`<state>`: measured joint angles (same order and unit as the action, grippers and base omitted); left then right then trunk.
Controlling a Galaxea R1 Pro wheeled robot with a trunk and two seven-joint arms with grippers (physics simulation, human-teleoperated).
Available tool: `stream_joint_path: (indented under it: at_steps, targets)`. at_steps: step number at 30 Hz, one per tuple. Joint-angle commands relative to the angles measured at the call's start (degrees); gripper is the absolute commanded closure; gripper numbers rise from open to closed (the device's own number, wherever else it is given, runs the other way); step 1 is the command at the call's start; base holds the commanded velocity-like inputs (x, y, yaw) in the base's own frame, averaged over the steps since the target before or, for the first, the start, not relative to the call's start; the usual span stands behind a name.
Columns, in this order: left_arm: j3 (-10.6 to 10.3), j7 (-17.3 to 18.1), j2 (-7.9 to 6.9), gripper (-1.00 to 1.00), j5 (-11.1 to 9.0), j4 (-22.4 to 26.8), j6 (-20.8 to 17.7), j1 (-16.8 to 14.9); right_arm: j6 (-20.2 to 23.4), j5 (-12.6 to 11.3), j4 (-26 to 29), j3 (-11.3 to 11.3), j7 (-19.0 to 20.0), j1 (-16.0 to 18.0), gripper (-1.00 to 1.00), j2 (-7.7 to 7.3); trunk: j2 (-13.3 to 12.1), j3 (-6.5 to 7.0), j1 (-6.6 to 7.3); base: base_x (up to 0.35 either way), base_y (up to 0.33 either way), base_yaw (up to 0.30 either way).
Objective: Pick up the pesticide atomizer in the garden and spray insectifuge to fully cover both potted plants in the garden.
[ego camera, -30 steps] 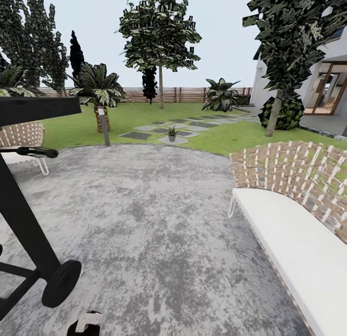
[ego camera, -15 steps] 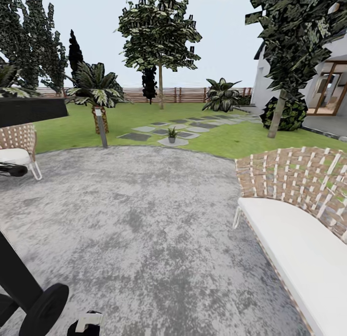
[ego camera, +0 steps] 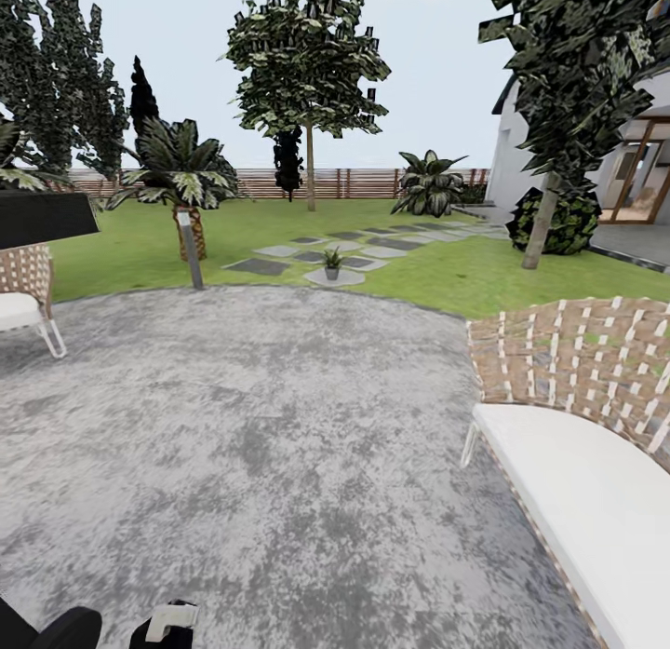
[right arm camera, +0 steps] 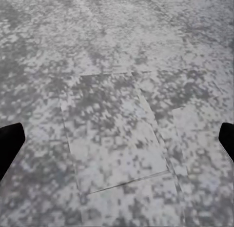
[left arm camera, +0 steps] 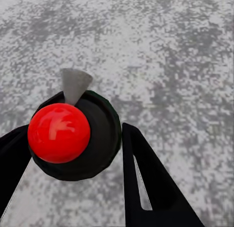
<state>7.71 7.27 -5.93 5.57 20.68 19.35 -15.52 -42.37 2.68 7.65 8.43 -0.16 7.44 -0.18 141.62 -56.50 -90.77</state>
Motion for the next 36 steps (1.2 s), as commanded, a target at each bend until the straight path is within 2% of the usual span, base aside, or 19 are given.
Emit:
stream_joint_path:
  at_steps: [1,36]
  targets:
    - [0.48,0.29,0.04,1.0,0.58,-0.03,0.19,-0.04,-0.17,0.3,-0.03,0.27,-0.02,0.03,-1.0,0.01,0.02,-0.05,-0.02,0.34,0.0,0.0]
    - [0.47,0.29,0.04,1.0,0.58,-0.03,0.21,-0.03,-0.17,0.29,-0.03,0.27,-0.02,0.03,-1.0,0.01,0.02,-0.05,-0.02,0.34,0.0,0.0]
